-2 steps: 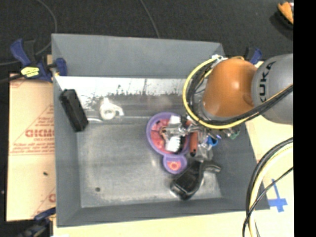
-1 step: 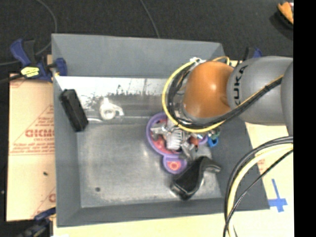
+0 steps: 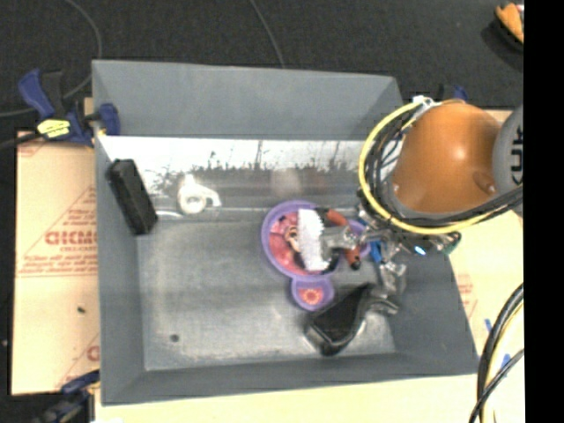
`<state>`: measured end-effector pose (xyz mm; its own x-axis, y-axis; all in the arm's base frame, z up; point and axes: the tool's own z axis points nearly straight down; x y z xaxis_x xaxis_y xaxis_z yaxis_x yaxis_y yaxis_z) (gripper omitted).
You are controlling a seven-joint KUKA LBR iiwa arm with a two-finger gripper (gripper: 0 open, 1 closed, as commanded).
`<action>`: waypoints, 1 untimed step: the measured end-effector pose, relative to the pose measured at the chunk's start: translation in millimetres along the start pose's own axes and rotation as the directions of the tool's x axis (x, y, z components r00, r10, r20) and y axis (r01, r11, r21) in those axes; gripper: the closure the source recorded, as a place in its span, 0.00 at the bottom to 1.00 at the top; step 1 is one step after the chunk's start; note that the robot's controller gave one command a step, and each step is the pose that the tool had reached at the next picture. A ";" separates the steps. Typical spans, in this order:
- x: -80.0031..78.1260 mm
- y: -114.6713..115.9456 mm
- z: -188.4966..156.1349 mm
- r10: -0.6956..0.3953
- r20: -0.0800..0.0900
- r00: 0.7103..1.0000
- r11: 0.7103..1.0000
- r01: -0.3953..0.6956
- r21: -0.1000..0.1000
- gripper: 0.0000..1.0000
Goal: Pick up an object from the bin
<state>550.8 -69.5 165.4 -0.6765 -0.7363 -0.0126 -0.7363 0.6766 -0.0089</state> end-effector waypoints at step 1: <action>-33.3 -80.6 81.6 0.344 0.020 0.939 0.939 -0.344 0.013 1.00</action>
Offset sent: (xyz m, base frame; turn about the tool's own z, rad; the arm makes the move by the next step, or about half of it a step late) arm 0.0000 0.0000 0.0000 0.0000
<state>633.9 -99.3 85.0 -0.8882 -0.4582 -0.0345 -0.4579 0.8888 -0.0170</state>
